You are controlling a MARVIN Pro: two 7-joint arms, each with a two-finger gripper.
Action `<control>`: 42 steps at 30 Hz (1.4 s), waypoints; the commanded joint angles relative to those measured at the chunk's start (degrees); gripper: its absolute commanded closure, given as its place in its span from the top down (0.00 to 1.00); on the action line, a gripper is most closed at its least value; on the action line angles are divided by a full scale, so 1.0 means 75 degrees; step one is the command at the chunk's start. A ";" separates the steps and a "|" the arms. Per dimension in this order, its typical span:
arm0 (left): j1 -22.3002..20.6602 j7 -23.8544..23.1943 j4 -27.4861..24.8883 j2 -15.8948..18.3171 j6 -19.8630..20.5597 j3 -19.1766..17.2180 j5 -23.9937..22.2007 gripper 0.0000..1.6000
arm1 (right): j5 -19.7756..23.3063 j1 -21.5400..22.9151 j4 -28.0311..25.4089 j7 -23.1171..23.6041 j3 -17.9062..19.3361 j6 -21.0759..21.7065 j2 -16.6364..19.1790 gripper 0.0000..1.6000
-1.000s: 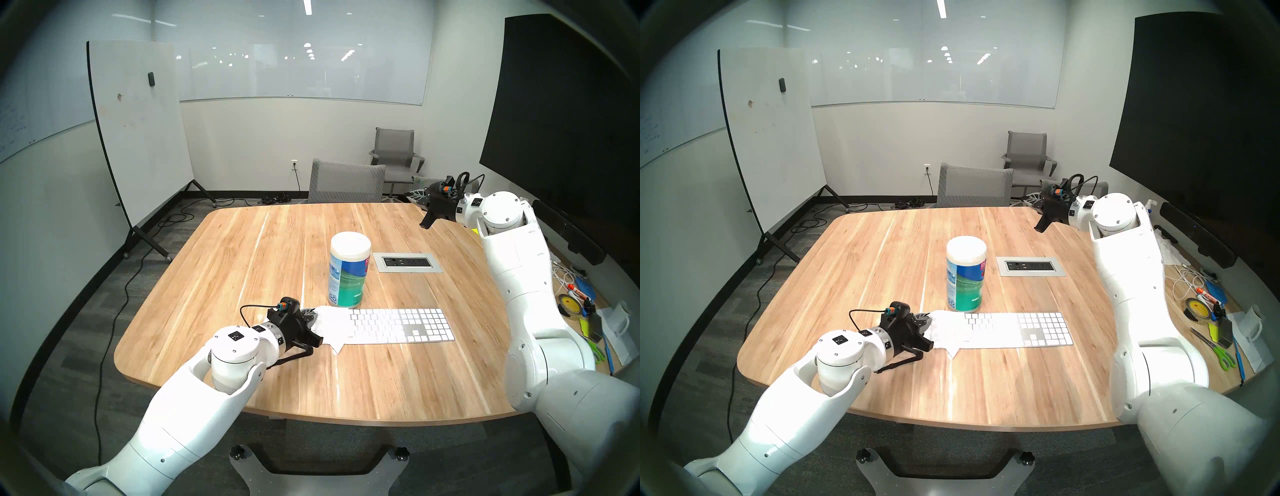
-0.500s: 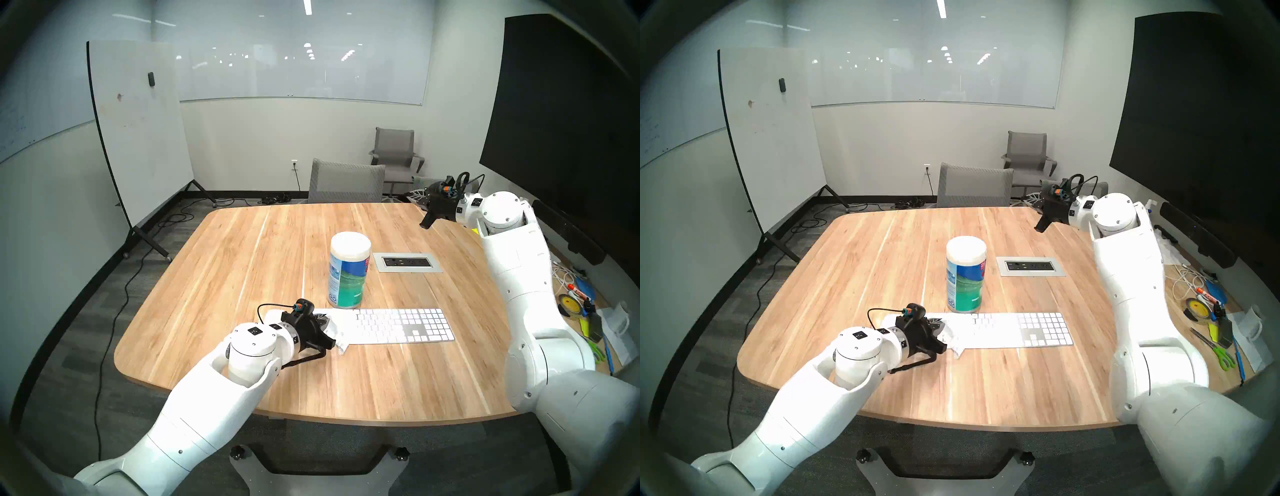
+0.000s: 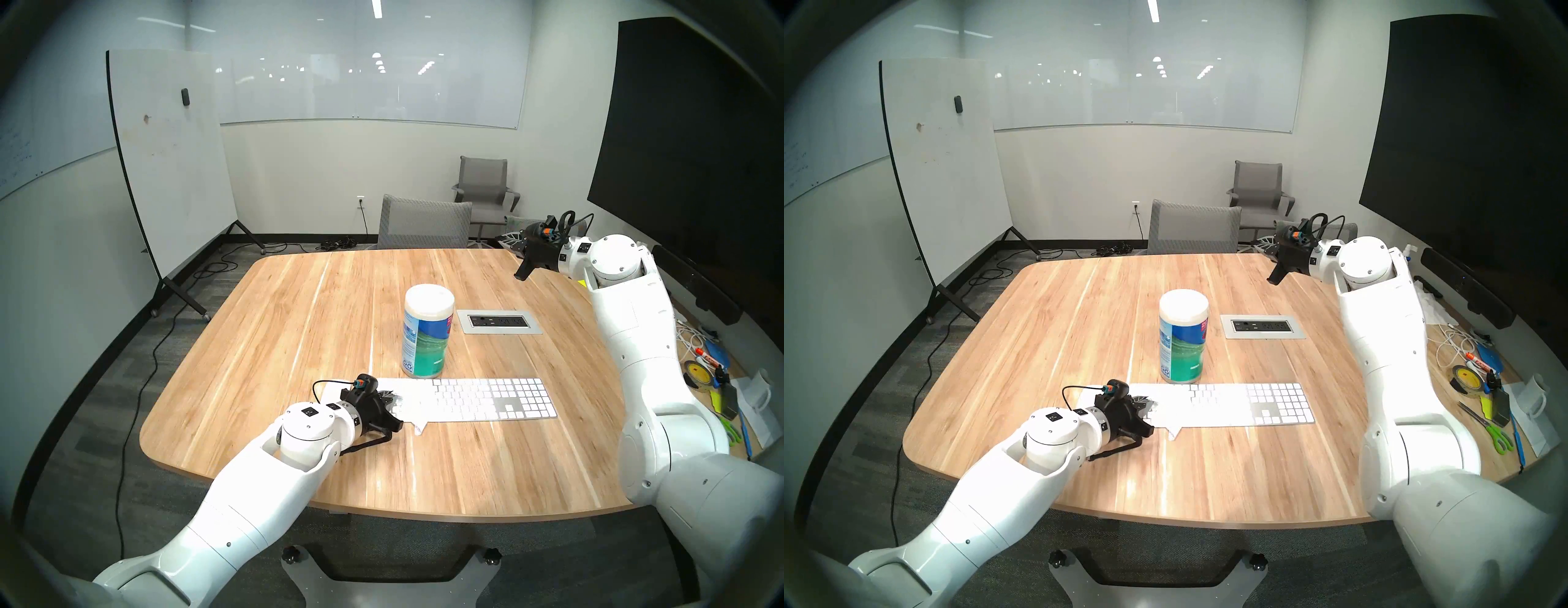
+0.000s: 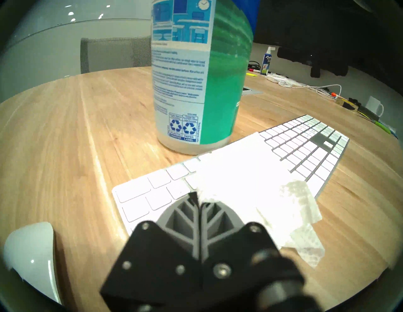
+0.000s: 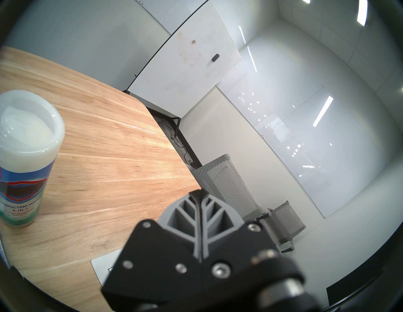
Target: Wipe the keyboards and mice with a disinfecting wipe, then set the wipe down
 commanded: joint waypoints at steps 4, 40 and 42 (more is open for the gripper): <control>-0.0614 -0.0124 0.0237 -0.0405 -0.0196 0.0163 0.0087 0.00 | 0.0028 0.0209 -0.0124 -0.0020 0.0020 -0.0003 -0.0020 0.00; -0.1473 -0.0410 0.0529 -0.1285 0.0699 0.1032 0.0182 0.00 | 0.0027 0.0210 -0.0124 -0.0018 0.0021 -0.0003 -0.0021 0.00; -0.1533 -0.0385 0.0608 -0.1383 0.0722 0.1079 0.0193 0.00 | 0.0027 0.0210 -0.0124 -0.0018 0.0021 -0.0003 -0.0021 0.00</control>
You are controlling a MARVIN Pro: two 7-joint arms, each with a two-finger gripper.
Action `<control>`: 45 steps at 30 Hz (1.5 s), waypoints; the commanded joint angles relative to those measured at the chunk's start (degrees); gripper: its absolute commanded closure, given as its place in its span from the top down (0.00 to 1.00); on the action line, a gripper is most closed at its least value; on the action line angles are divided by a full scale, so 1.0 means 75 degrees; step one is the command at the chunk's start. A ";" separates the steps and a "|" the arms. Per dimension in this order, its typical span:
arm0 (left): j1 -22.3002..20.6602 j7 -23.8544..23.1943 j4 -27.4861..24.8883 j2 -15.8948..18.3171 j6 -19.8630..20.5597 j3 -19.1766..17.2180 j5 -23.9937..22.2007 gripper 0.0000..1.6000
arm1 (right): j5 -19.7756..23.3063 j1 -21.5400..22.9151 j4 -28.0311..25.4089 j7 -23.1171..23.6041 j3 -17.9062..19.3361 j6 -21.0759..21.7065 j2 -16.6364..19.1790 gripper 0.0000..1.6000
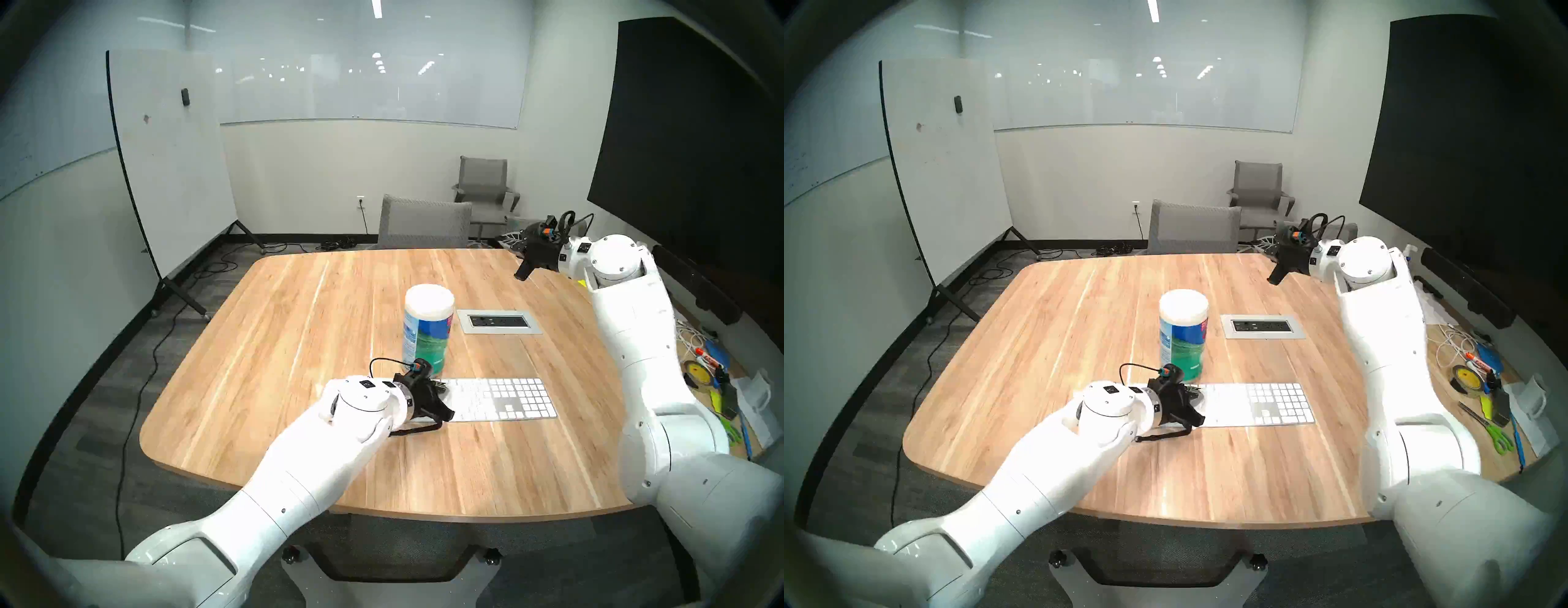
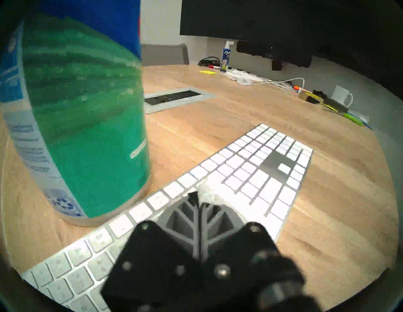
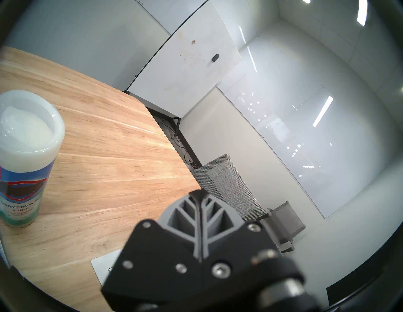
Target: Wipe the keyboards and mice with a disinfecting wipe, then set the wipe down
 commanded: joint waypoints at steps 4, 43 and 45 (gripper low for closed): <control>-0.0341 0.0175 0.0129 -0.0516 0.0062 0.0145 0.0018 0.00 | 0.0028 0.0209 -0.0126 -0.0018 0.0020 0.0000 -0.0021 0.00; -0.2399 0.0174 0.3933 -0.2509 -0.0778 0.0557 -0.0146 0.00 | 0.0027 0.0205 -0.0122 -0.0022 0.0020 -0.0010 -0.0020 0.00; -0.2486 0.0167 0.4117 -0.2622 -0.0845 0.0574 -0.0153 0.00 | 0.0027 0.0204 -0.0121 -0.0022 0.0020 -0.0010 -0.0020 0.00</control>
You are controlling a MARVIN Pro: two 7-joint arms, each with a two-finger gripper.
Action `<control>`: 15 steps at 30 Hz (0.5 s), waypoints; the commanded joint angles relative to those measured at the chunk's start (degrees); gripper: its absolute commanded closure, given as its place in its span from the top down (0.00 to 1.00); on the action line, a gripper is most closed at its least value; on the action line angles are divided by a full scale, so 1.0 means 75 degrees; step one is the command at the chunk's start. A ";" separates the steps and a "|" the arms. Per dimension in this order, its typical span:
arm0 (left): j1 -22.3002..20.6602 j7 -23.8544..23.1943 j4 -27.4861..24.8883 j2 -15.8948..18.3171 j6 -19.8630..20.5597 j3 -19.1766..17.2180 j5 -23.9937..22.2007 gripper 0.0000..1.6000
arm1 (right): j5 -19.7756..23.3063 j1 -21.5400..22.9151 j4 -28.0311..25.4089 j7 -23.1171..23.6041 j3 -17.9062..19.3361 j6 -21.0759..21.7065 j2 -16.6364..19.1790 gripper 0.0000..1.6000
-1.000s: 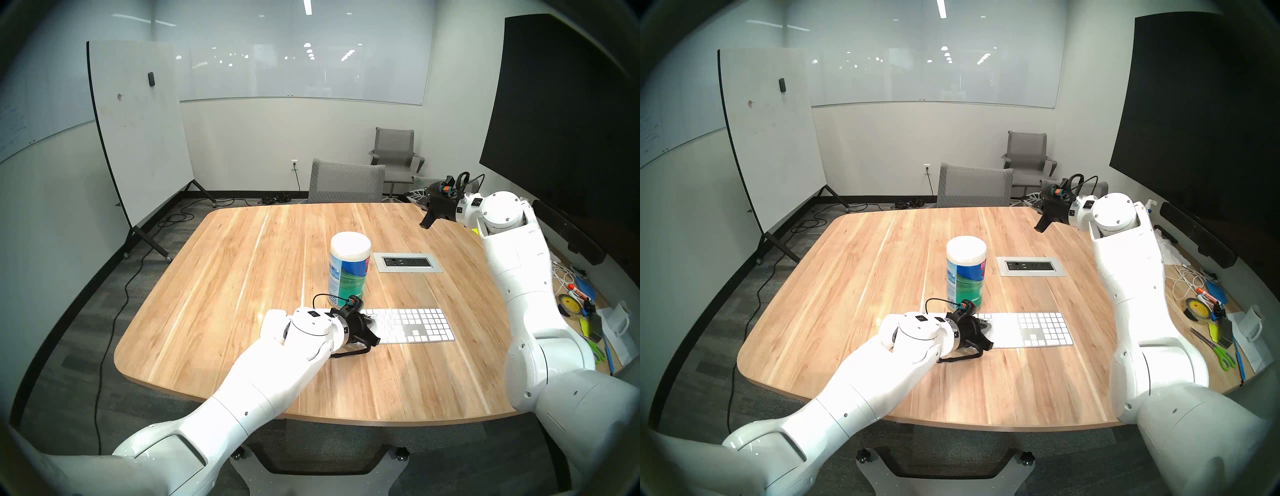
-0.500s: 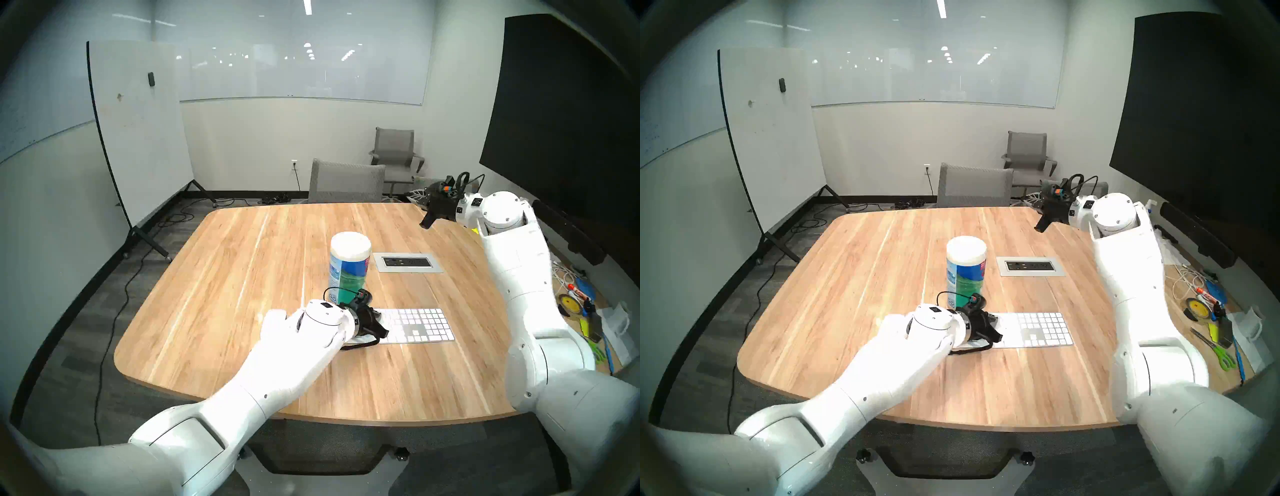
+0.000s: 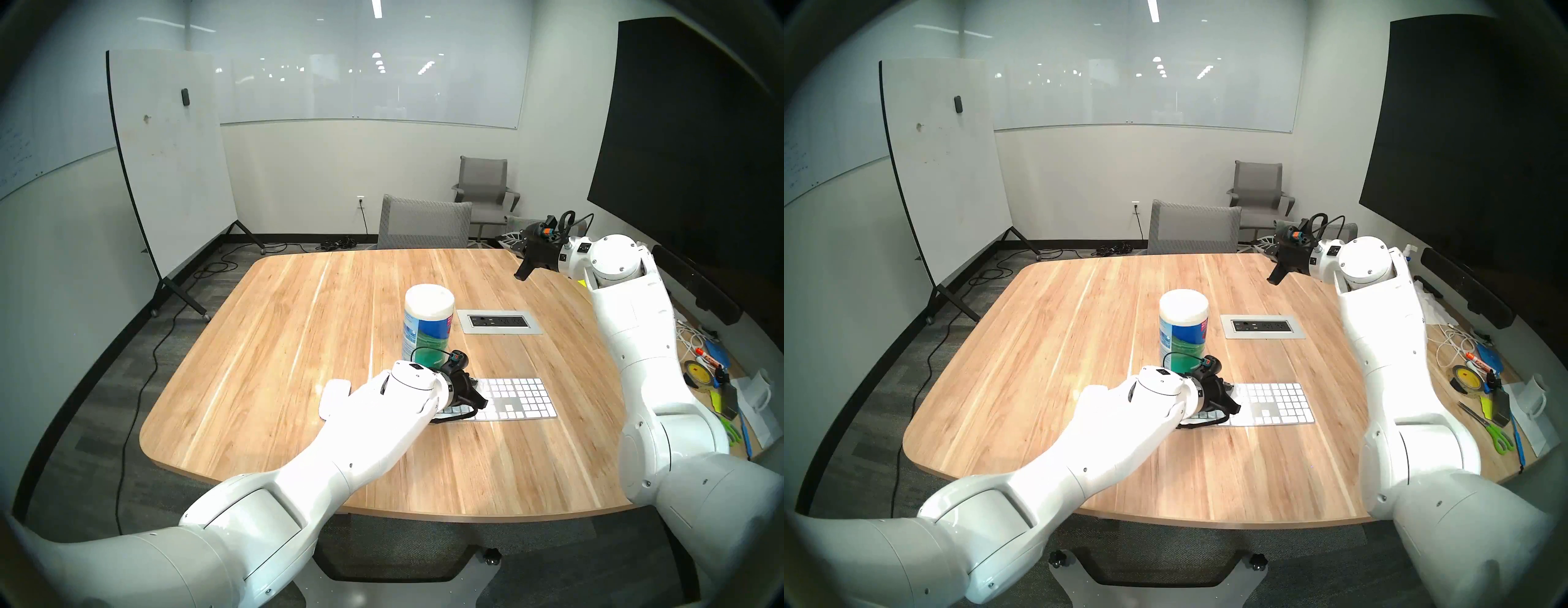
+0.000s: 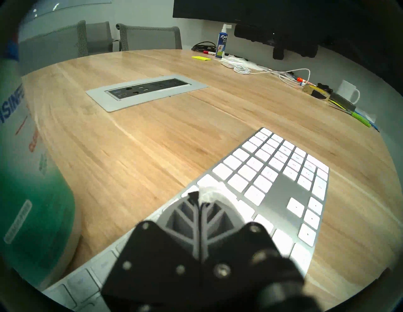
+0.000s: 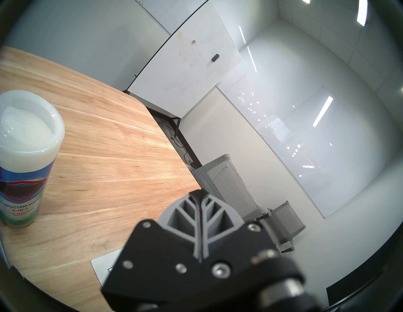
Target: Wipe the keyboards and mice with a disinfecting wipe, then set the wipe down
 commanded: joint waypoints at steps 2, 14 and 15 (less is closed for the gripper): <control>-0.0639 -0.0003 0.0553 -0.0759 -0.0371 0.0008 -0.0025 0.00 | 0.0027 0.0203 -0.0124 -0.0020 0.0020 -0.0006 -0.0019 0.00; -0.1129 -0.0036 0.1695 -0.1346 -0.0805 0.0056 -0.0072 0.00 | 0.0027 0.0203 -0.0124 -0.0020 0.0020 -0.0007 -0.0019 0.00; -0.1164 -0.0041 0.1769 -0.1380 -0.0835 0.0054 -0.0077 0.00 | 0.0027 0.0203 -0.0124 -0.0020 0.0020 -0.0007 -0.0019 0.00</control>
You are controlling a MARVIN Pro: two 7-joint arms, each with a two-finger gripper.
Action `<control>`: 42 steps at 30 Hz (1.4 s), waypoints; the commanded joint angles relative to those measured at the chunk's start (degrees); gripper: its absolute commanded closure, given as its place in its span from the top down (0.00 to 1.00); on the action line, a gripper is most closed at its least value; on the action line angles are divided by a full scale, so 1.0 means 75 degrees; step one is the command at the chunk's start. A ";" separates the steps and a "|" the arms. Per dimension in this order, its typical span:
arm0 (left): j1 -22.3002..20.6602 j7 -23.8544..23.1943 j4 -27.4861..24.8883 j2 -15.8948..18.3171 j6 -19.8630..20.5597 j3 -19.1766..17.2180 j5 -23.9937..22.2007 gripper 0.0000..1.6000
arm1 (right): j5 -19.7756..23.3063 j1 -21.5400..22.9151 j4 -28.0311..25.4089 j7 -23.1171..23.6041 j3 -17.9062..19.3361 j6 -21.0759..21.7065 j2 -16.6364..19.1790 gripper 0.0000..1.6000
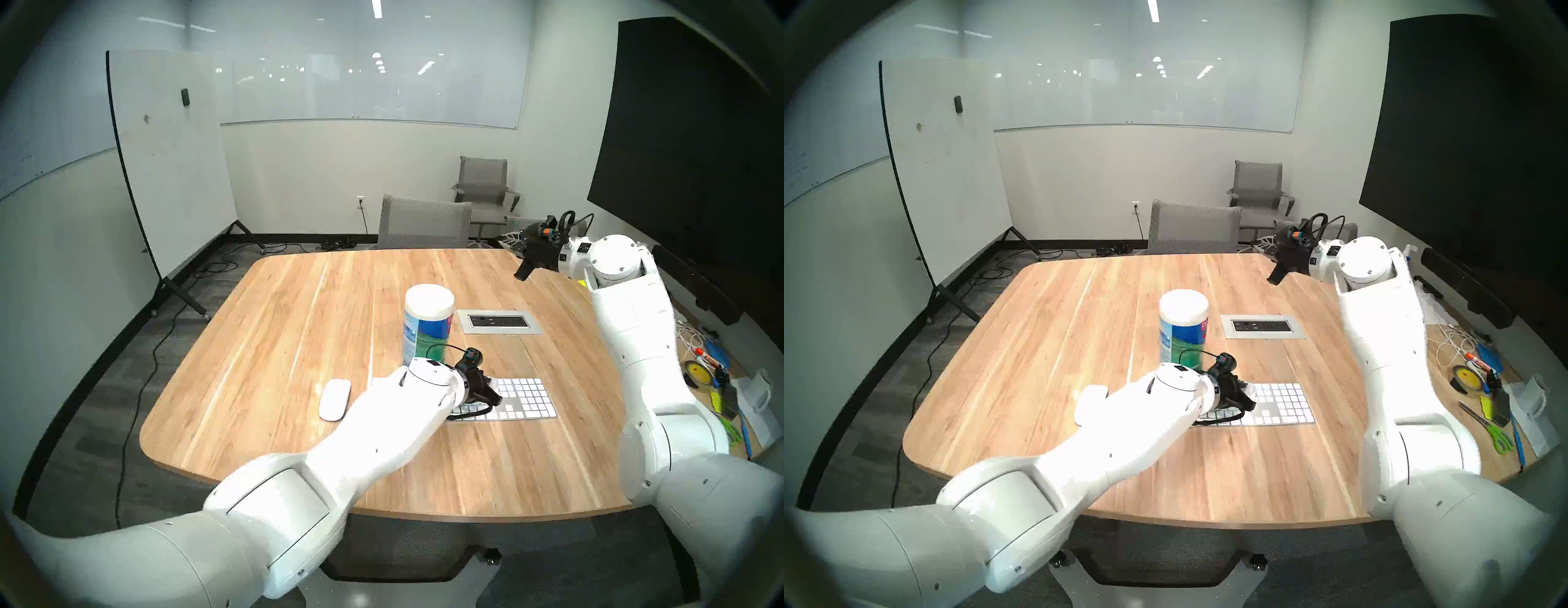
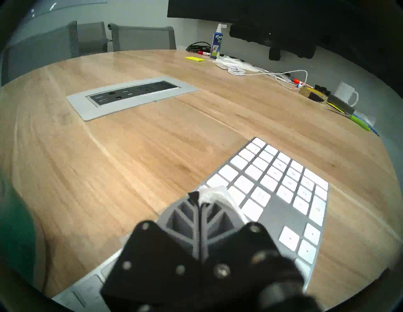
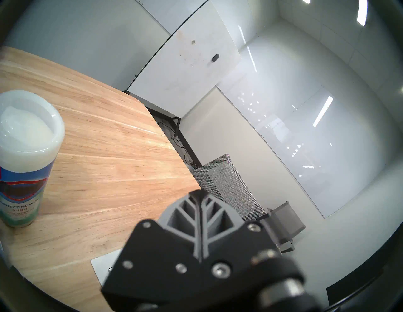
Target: Wipe the keyboards and mice with a disinfecting wipe, then set the wipe down
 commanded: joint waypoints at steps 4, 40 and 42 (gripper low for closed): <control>-0.0715 -0.0018 0.0758 -0.0797 -0.0497 -0.0034 -0.0040 0.00 | 0.0027 0.0203 -0.0125 -0.0020 0.0020 -0.0005 -0.0019 0.00; -0.1375 0.0163 0.2867 -0.1873 -0.1485 0.0107 -0.0191 0.00 | 0.0027 0.0199 -0.0121 -0.0024 0.0020 -0.0014 -0.0018 0.00; -0.1307 0.0138 0.2818 -0.1873 -0.1537 0.0174 -0.0211 0.00 | 0.0027 0.0199 -0.0121 -0.0024 0.0020 -0.0014 -0.0018 0.00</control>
